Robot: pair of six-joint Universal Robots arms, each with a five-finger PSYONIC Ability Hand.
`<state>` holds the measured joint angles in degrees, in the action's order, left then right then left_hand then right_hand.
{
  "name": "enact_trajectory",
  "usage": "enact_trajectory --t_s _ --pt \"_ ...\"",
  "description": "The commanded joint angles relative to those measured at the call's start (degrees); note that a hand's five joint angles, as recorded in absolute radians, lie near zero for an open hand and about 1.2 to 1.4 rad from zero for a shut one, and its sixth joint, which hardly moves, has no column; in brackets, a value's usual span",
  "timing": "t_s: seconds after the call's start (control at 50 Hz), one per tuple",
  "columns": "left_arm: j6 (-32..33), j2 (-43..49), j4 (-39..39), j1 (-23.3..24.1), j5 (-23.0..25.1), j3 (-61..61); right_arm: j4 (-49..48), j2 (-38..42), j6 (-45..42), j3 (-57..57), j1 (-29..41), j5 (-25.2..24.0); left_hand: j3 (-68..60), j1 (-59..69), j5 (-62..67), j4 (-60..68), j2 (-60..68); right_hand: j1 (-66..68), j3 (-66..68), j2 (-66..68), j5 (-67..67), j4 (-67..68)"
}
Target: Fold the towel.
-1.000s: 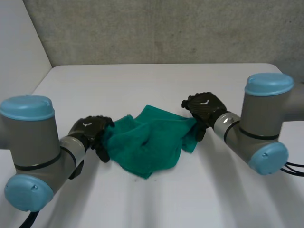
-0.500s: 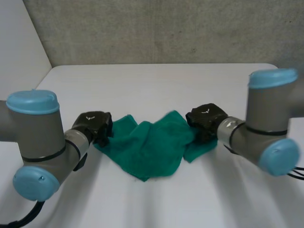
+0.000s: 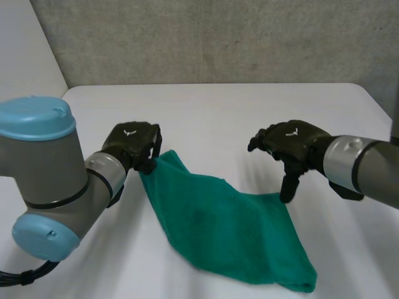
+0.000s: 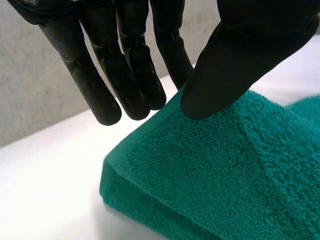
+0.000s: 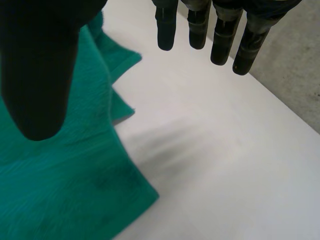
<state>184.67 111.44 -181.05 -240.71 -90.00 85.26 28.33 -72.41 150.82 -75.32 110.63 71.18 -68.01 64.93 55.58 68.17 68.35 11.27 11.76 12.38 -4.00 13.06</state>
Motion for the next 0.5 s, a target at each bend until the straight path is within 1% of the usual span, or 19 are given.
enact_trajectory --t_s 0.02,0.06,0.08,0.14,0.18,0.22,0.24,0.26,0.28,0.3,0.32,0.36,0.38,0.4,0.42,0.44,0.46,0.48,0.5 --pt "0.08 -6.77 0.17 1.83 0.00 0.00 0.23 9.82 8.17 8.77 0.20 -1.22 -11.99 15.07 14.42 11.83 11.65 -1.27 -1.76 -2.38 4.00 -3.06" --pt "0.08 -9.56 0.25 2.44 0.00 0.08 0.23 12.36 9.31 10.71 0.72 -1.92 -11.99 15.07 14.42 11.83 11.65 -1.27 -1.76 -2.38 4.00 -3.06" --pt "0.08 -10.62 0.25 2.70 0.00 0.17 0.41 16.73 10.54 14.02 2.03 -3.40 -11.99 15.07 14.42 11.83 11.65 -1.27 -1.76 -2.38 4.00 -3.06" --pt "0.16 -13.53 0.08 3.06 0.00 0.52 0.76 19.83 11.34 15.98 2.75 -4.82 -11.99 15.07 14.42 11.83 11.65 -1.27 -1.76 -2.38 4.00 -3.06" --pt "0.16 -13.71 -0.01 3.14 0.00 0.61 3.38 26.05 13.53 19.14 4.06 -8.06 -11.99 15.07 14.42 11.83 11.65 -1.27 -1.76 -2.38 4.00 -3.06" --pt "0.16 -13.45 -0.01 3.23 -0.09 0.61 5.14 27.75 13.80 20.20 4.42 -9.12 -11.99 15.07 14.42 11.83 11.65 12.02 11.53 10.91 -9.29 10.24" --pt "0.25 -13.01 -0.01 3.32 -0.09 0.61 5.15 27.76 13.80 20.21 4.42 -9.13 -11.99 15.07 14.42 11.83 11.65 12.10 11.61 10.99 -9.38 10.32" --pt "0.43 -11.88 -0.18 3.50 -0.09 0.44 5.85 28.28 13.89 20.90 4.68 -9.56 -11.99 15.07 14.42 11.83 11.65 21.76 21.27 20.65 -19.03 19.98" --pt "0.69 -10.99 -0.27 3.50 -0.09 0.17 6.73 28.72 14.50 22.74 4.94 -10.09 -11.99 15.07 14.42 11.83 11.65 40.68 40.18 39.56 -37.95 38.89" --pt "0.69 -10.99 -0.27 3.50 -0.09 0.17 6.91 28.73 15.11 24.93 4.86 -9.84 -11.99 15.07 14.42 11.83 11.65 63.18 62.68 62.07 -60.45 61.39" --pt "2.52 -7.77 -0.62 3.24 -0.18 -1.66 6.65 28.64 16.34 28.26 4.86 -9.31 -11.99 15.07 14.42 11.83 11.65 68.67 68.18 67.56 -65.95 66.89" --pt "3.50 -6.50 -0.62 3.23 -0.26 -2.99 6.39 28.64 18.54 32.75 4.86 -8.43 -11.99 15.07 14.42 11.83 11.65 68.73 68.24 67.62 -66.00 66.94" --pt "4.72 -5.37 -0.54 3.23 -0.26 -4.56 5.60 28.64 20.72 38.00 4.77 -6.86 -11.99 15.07 14.42 11.83 11.65 68.73 68.24 67.62 -66.00 66.94" --pt "8.13 -3.01 -0.36 2.97 -0.35 -9.88 4.81 28.64 21.70 40.75 4.60 -5.71 -11.99 15.07 14.42 11.83 11.65 68.73 68.24 67.62 -66.00 66.94" --pt "8.16 -2.99 -0.36 2.97 -0.35 -9.94 4.80 28.64 21.71 40.77 4.59 -5.70 -11.99 15.07 14.42 11.83 11.65 68.73 68.24 67.62 -66.00 66.94" --pt "9.21 -2.38 -0.36 2.97 -0.53 -11.94 3.67 28.38 22.58 43.21 4.51 -4.48 -11.99 15.07 14.42 11.83 11.65 68.73 68.24 67.62 -66.00 66.94" --pt "10.61 -1.85 -0.45 2.88 -0.79 -15.79 -1.04 27.07 23.46 48.54 4.42 -0.21 -11.99 15.07 14.42 11.83 11.65 68.73 68.24 67.62 -66.00 66.94" --pt "10.97 -1.93 -0.88 2.79 -0.79 -19.30 -2.91 26.01 23.30 49.81 4.59 1.14 -11.99 15.07 14.42 11.83 11.65 68.73 68.24 67.62 -66.00 66.94" --pt "10.97 -1.93 -0.89 2.79 -0.79 -19.34 -4.59 24.70 23.03 50.35 4.59 2.02 -11.99 15.07 14.42 11.83 11.65 68.73 68.24 67.62 -66.00 66.94"
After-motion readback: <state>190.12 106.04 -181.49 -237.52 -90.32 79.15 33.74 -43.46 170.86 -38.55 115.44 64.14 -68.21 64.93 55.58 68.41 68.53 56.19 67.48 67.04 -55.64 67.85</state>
